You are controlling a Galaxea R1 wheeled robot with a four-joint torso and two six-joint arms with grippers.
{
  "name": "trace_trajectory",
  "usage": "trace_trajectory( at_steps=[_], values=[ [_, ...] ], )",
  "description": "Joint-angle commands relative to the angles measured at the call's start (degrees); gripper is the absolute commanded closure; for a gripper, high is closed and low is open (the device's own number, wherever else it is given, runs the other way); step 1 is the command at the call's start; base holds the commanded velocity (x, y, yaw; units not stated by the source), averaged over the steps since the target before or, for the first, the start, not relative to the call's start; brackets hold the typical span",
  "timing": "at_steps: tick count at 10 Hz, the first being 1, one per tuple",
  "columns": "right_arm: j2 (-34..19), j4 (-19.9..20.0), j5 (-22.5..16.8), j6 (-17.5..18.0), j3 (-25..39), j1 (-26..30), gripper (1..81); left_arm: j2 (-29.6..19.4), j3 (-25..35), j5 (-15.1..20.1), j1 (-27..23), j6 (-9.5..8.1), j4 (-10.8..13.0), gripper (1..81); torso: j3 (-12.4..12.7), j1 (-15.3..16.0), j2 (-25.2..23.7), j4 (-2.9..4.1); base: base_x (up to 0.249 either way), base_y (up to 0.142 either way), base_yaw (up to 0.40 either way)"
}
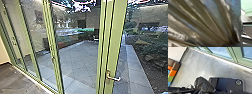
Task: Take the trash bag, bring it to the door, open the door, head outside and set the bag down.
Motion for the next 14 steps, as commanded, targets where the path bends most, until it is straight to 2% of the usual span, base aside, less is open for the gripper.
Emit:
trace_trajectory(
  at_steps=[1, 2, 6, 9, 11, 14],
  values=[
    [-7.71, 7.8, -10.79, 0.3, 3.09, 14.35, 1.0, 0.35, 0.2, 4.97, -3.06, 0.29, -0.61, 81.1, 0.0, 0.0, 0.0, 0.0, 0.0, 0.0, 0.0],
    [-8.24, 8.86, -13.25, 1.09, 2.83, 18.03, 1.0, 0.44, 0.2, 4.97, -3.07, 0.29, -0.61, 81.1, 0.0, 0.0, 0.0, 0.0, 0.0, 0.0, 0.0],
    [-6.84, 8.08, -23.42, 9.5, 0.55, 31.05, 1.0, 0.44, 0.2, 4.97, -3.14, 0.21, -0.61, 81.1, 0.0, 0.0, 0.0, 0.0, 0.0, 0.0, 0.0],
    [-5.78, 7.81, -28.09, 13.9, -0.95, 37.56, 1.0, 0.7, 0.2, 4.97, -3.15, 0.21, -0.61, 81.1, 0.0, 0.0, 0.0, 0.0, 0.0, 0.0, 0.0],
    [-4.21, 5.54, -31.17, 19.6, -1.04, 41.77, 1.0, 0.88, 0.2, 4.97, -3.15, 0.21, -0.61, 81.1, 0.0, 0.0, 0.0, 0.0, 0.0, 0.0, 0.0],
    [-0.5, -1.86, -35.14, 31.93, -0.6, 47.48, 1.0, 1.14, 0.11, 4.97, -3.15, 0.21, -0.61, 81.1, 0.0, 0.0, 0.0, 0.0, 0.0, 0.0, 0.0]
  ],
)
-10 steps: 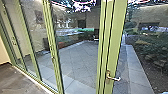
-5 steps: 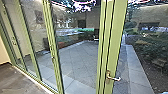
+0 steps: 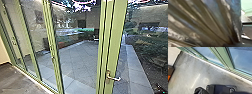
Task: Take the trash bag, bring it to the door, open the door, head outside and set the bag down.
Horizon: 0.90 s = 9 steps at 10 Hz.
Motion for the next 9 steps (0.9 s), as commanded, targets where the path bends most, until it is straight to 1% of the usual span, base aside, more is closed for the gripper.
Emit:
trace_trajectory(
  at_steps=[1, 4, 6, 9],
  values=[
    [2.17, -5.21, -5.37, 9.27, -0.29, 10.14, 1.0, 0.29, 0.24, 5.07, -3.1, 0.25, -0.61, 81.1, 0.0, 0.0, 0.0, 0.0, 0.0, 0.0, 0.0],
    [5.59, -3.72, -5.63, 10.75, -5.47, 13.57, 1.0, 0.81, -1.07, 5.07, -3.02, 0.25, -0.7, 81.1, 0.0, 0.02, 0.02, 0.0, 0.0, 0.0, 0.0],
    [7.71, -3.28, -5.54, 12.61, -8.55, 14.02, 1.0, 1.08, -1.6, 5.07, -3.1, 0.17, -0.7, 81.1, -0.02, 0.02, 0.02, 0.0, 0.0, 0.0, 0.0],
    [12.26, -3.28, -5.28, 16.64, -13.73, 15.15, 1.0, 1.26, -1.69, 4.98, -3.1, 0.17, -0.7, 81.1, -0.02, 0.02, 0.02, 0.0, 0.0, 0.0, 0.0]
  ],
)
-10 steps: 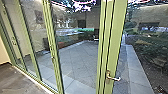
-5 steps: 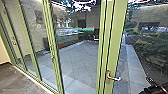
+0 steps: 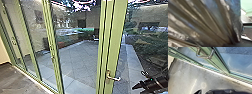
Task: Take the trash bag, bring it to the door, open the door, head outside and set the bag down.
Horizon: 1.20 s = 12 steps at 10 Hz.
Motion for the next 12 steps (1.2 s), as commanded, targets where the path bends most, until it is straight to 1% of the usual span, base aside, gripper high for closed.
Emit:
trace_trajectory(
  at_steps=[1, 3, 4, 5, 7, 9, 10, 11, 12],
  values=[
    [3.78, 1.29, -0.79, 4.38, -4.36, 8.41, 1.0, 0.32, 0.17, 4.91, -2.88, 0.19, -0.75, 81.1, 0.0, 0.0, 0.0, 0.0, 0.0, 0.0, 0.0],
    [7.2, 1.29, -0.36, 6.66, -8.66, 8.85, 1.0, 0.32, 0.17, 4.91, -2.88, 0.19, -0.75, 81.1, 0.0, 0.0, 0.02, 0.0, 0.0, 0.0, 0.0],
    [8.62, 1.29, -0.35, 7.46, -9.98, 8.85, 1.0, 0.23, 0.17, 4.99, -2.8, -0.07, -0.75, 81.1, 0.0, 0.02, 0.02, 0.0, 0.0, 0.0, 0.0],
    [10.03, 1.29, -0.27, 9.04, -11.39, 8.85, 1.0, 0.23, 0.08, 4.91, -2.8, -0.25, -0.75, 81.1, 0.0, 0.02, 0.05, 0.0, 0.0, 0.0, 0.0],
    [13.19, 1.29, 1.23, 12.73, -14.99, 9.46, 1.0, 0.58, -0.18, 4.99, -2.88, -0.25, -0.75, 81.1, -0.02, 0.02, 0.05, 0.0, 0.0, 0.0, 0.0],
    [17.05, 1.29, 1.49, 16.59, -19.29, 9.38, 1.0, 0.49, -0.27, 4.91, -2.88, -0.25, -0.75, 81.1, -0.02, 0.05, 0.07, 0.0, 0.0, 0.0, 0.0],
    [18.29, 1.29, 2.89, 18.87, -21.32, 9.2, 1.0, 0.58, -0.53, 4.99, -2.88, -0.34, -0.75, 81.1, -0.02, 0.05, 0.09, 0.0, 0.0, 0.0, 0.0],
    [19.07, 1.29, 4.99, 20.19, -22.63, 9.03, 1.0, 0.58, -0.53, 4.99, -2.8, -0.69, -0.75, 81.1, -0.02, 0.05, 0.09, 0.0, 0.0, 0.0, 0.0],
    [19.86, 1.29, 6.75, 21.33, -24.29, 9.02, 1.0, 0.49, -0.53, 4.99, -2.8, -0.69, -0.83, 81.1, -0.02, 0.05, 0.09, 0.0, 0.0, 0.0, 0.0]
  ],
)
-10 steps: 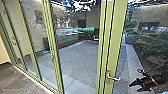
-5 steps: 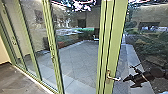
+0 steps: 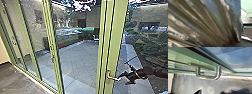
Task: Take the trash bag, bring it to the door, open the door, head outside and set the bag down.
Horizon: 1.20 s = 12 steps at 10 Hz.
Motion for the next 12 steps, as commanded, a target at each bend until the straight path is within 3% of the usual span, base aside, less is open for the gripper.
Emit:
trace_trajectory(
  at_steps=[1, 4, 12],
  values=[
    [1.99, 1.2, 3.23, 4.33, -4.93, 8.41, 1.0, 0.13, 0.19, 4.97, -2.73, -0.24, -0.79, 81.1, 0.0, 0.0, 0.0, 0.0, 0.0, 0.0, 0.0],
    [7.18, 1.2, 2.09, 6.87, -11.26, 7.45, 1.0, 0.04, 0.11, 4.89, -2.73, -0.24, -1.14, 81.1, 0.0, 0.02, 0.02, 0.0, 0.0, 0.0, 0.0],
    [15.17, 4.36, -2.21, 7.75, -24.61, 4.64, 1.0, 0.13, 0.1, 4.88, -2.56, -0.24, -1.14, 81.1, -0.04, 0.06, 0.05, 0.0, 0.0, 0.0, 0.0]
  ],
)
